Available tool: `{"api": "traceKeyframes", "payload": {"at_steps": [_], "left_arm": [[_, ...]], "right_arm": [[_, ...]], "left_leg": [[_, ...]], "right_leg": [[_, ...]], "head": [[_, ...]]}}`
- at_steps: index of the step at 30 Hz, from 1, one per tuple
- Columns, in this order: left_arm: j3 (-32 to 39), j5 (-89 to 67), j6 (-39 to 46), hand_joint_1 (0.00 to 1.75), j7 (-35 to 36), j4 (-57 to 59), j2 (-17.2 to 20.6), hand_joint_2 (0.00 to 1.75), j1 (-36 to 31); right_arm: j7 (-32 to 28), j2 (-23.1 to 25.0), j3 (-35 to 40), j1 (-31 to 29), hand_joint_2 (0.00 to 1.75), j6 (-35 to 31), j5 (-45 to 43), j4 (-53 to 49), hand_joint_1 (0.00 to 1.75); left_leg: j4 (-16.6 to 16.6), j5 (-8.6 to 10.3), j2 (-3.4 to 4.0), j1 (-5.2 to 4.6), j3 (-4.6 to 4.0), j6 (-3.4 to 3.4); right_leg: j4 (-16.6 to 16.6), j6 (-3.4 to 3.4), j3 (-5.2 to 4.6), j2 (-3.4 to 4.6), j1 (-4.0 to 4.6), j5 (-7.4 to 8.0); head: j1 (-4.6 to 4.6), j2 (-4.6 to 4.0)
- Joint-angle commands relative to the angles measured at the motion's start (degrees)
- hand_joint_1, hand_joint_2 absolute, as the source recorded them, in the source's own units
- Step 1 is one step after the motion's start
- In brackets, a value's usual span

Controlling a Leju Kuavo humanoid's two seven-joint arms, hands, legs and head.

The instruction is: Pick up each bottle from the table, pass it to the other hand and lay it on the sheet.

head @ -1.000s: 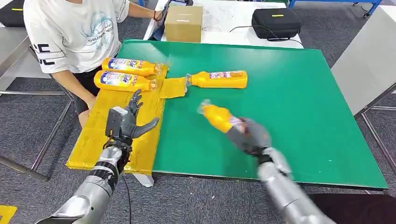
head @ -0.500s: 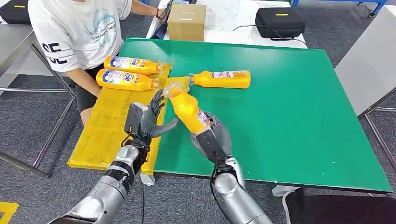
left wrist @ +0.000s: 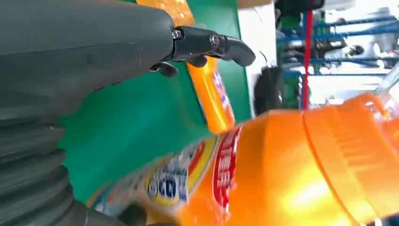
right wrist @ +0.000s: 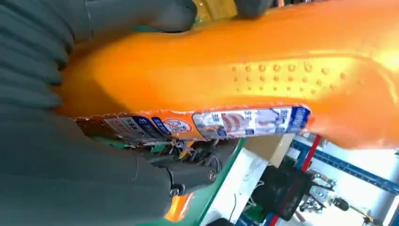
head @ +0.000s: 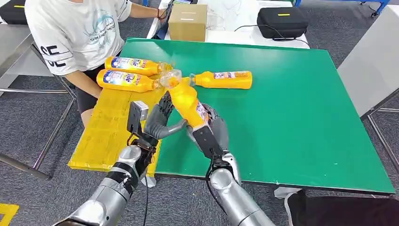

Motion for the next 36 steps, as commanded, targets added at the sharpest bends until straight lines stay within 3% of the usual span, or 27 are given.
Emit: {"api": "traceKeyframes", "payload": {"at_steps": [1,19,27,36], "left_arm": [[-4.18,2.34,-1.48,0.00,0.69,-7.37,2.69,1.75,2.06],[-5.13,3.22,-2.53,0.00,0.20,-9.36,3.37,1.75,3.43],[-7.50,-2.72,3.04,0.00,2.91,4.39,3.78,1.75,-2.78],[-8.78,-5.51,5.10,0.00,4.83,8.14,3.89,1.75,-4.31]], "right_arm": [[-0.54,-0.59,1.95,-3.15,1.75,0.33,-0.63,4.46,1.75],[1.60,0.37,4.91,-5.23,1.75,3.78,2.29,8.17,1.75],[3.62,2.23,8.88,-6.62,1.75,3.73,5.76,11.99,1.75],[3.69,1.93,9.21,-6.38,1.75,4.28,5.44,11.18,1.75]], "left_leg": [[-0.03,-0.08,0.09,0.00,0.17,-0.04],[-0.01,-0.09,0.07,0.01,0.15,-0.04],[-0.03,-0.10,0.00,0.03,0.28,-0.08],[-0.01,-0.11,0.00,0.01,0.21,-0.06]], "right_leg": [[-0.01,-0.06,0.13,0.09,0.01,-0.06],[0.00,-0.06,0.12,0.10,0.01,-0.07],[0.00,-0.10,0.24,0.02,0.04,-0.12],[0.04,-0.09,0.18,0.03,0.01,-0.13]], "head": [[0.00,0.00],[0.00,0.00],[-0.02,0.00],[0.00,0.00]]}}
